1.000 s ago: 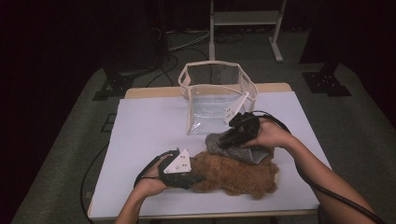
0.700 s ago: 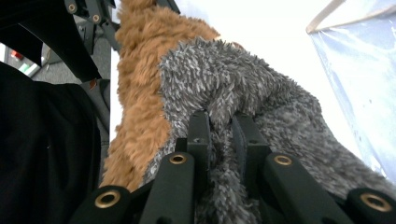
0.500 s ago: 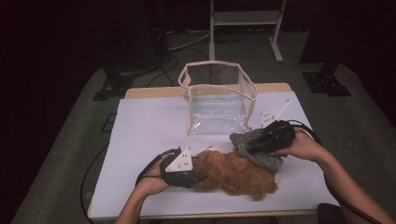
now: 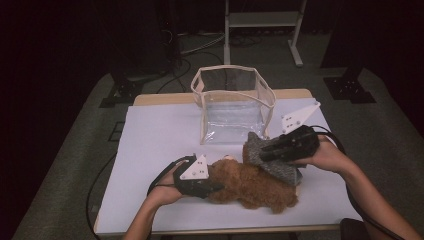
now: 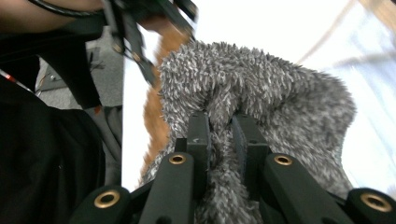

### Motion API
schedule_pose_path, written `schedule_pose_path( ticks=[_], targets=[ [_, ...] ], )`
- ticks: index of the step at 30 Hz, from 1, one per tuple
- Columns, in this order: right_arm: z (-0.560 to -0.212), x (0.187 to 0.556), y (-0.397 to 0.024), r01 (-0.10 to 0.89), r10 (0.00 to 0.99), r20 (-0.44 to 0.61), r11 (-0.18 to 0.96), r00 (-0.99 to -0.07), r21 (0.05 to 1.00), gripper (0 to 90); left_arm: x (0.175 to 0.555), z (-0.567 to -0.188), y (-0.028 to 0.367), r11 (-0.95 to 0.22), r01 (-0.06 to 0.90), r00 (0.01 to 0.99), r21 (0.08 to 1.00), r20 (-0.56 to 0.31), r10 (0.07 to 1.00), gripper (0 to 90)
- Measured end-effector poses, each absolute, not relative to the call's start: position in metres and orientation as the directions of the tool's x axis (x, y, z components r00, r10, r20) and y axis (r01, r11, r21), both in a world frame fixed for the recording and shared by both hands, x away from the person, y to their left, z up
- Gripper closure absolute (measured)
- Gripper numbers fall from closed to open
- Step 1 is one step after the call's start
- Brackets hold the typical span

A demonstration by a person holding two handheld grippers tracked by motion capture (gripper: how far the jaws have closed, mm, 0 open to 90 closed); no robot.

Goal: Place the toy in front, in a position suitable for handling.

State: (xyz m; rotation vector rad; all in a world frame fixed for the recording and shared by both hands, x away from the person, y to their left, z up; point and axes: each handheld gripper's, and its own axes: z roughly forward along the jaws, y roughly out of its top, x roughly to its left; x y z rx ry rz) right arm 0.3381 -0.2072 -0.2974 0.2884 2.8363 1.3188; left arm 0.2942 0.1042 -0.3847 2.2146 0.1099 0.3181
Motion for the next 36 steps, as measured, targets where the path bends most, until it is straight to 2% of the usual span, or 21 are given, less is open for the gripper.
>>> schedule_pose_path(
  ticks=[6,9,19,27,32,36],
  targets=[
    [-0.302,0.335,-0.167,0.110,0.111,0.049,0.662,-0.993,0.741,78.0,0.297,-0.384,0.095,-0.604,-0.032,0.967,0.797,0.178,0.184,46.9],
    [-0.316,0.337,-0.160,0.130,0.122,0.064,0.673,-0.990,0.728,78.0,0.299,-0.386,0.091,-0.609,-0.025,0.968,0.793,0.170,0.182,46.5],
    [-0.339,0.337,-0.196,0.203,0.209,0.080,0.678,-0.975,0.706,78.2,0.305,-0.387,0.094,-0.587,0.019,0.969,0.809,0.130,0.210,45.2],
    [-0.316,0.331,-0.212,0.185,0.220,0.051,0.647,-0.974,0.739,78.1,0.311,-0.385,0.091,-0.577,0.048,0.969,0.816,0.103,0.226,44.8],
    [-0.290,0.330,-0.192,0.121,0.186,0.002,0.634,-0.983,0.763,78.1,0.316,-0.382,0.086,-0.570,0.049,0.969,0.820,0.098,0.225,44.9],
    [-0.295,0.338,-0.168,0.115,0.158,0.014,0.651,-0.987,0.750,78.1,0.316,-0.382,0.084,-0.567,0.050,0.971,0.822,0.094,0.221,44.8]
  ],
)
